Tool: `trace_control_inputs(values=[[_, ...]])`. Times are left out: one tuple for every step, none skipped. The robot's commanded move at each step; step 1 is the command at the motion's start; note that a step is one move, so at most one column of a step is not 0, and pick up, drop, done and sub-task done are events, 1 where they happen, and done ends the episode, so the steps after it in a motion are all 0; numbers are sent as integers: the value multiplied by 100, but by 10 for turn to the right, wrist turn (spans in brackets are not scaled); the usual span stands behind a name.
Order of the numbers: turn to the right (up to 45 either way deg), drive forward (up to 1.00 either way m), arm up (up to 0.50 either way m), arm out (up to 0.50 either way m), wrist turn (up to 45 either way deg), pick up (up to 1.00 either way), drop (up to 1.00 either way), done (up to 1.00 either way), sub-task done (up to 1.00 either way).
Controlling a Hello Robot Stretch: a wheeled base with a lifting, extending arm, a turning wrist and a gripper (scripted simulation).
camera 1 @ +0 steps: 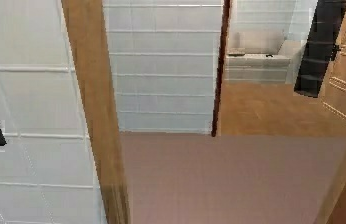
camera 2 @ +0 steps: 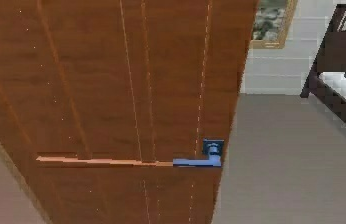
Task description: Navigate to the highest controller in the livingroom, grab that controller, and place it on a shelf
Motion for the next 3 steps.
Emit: trace_control_inputs(values=[[0, 40, 0, 0, 0, 0, 0, 0, 0], [210, 0, 0, 0, 0, 0, 0, 0, 0], [0, 45, 0, 0, 0, 0, 0, 0, 0]])
